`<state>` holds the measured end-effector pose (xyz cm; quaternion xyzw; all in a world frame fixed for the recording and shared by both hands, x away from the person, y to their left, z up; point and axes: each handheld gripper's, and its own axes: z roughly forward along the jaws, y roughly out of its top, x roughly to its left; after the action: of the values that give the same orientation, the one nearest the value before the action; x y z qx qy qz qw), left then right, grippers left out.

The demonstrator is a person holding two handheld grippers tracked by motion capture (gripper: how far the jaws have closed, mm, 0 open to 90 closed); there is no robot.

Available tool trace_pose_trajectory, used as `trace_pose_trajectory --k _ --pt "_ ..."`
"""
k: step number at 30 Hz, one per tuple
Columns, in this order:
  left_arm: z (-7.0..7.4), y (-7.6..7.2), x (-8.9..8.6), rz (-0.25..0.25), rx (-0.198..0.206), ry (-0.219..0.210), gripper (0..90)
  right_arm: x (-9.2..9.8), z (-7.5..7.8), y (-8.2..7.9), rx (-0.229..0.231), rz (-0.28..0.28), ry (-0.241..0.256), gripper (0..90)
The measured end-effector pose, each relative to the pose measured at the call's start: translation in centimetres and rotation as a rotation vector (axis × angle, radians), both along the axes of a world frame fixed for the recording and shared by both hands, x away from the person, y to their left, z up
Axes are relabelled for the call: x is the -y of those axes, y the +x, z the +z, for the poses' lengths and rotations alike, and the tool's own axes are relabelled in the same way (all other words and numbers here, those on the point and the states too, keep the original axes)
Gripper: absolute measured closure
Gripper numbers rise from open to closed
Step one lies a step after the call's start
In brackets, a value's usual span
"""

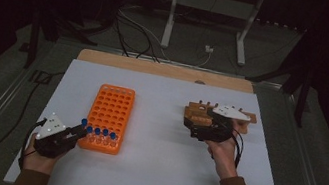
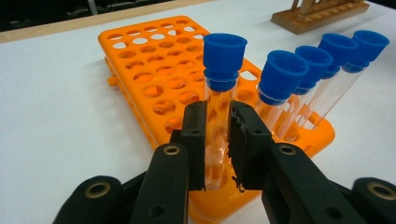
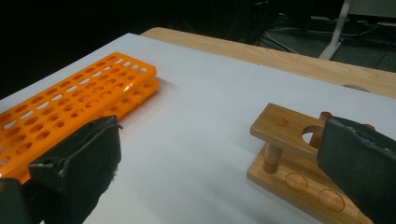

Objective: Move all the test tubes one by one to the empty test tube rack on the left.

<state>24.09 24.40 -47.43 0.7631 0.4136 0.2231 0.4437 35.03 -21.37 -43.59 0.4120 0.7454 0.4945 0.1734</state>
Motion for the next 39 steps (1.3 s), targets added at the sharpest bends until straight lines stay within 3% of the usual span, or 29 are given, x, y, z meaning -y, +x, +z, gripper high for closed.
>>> trace_pose_trajectory --k 10,15,23,33,39 --pt "-0.2 -0.6 -0.2 0.006 -0.015 0.011 78.0 0.7 -0.1 -0.2 0.000 -0.009 0.003 0.1" --pt "-0.8 -0.6 -0.2 0.006 -0.047 0.034 78.0 0.9 -0.1 -0.3 0.002 -0.011 0.004 0.1" --pt "-1.0 -0.7 -0.4 0.003 -0.052 0.006 74.5 1.2 -0.2 -0.6 0.007 -0.012 0.007 0.0" --pt "0.2 -1.2 -1.0 0.000 0.020 -0.081 56.4 2.6 -0.1 -2.5 0.053 -0.030 -0.010 0.0" --pt "1.0 -1.3 -1.5 0.028 0.076 -0.125 41.4 3.9 -0.4 -4.2 0.091 -0.043 -0.022 0.0"
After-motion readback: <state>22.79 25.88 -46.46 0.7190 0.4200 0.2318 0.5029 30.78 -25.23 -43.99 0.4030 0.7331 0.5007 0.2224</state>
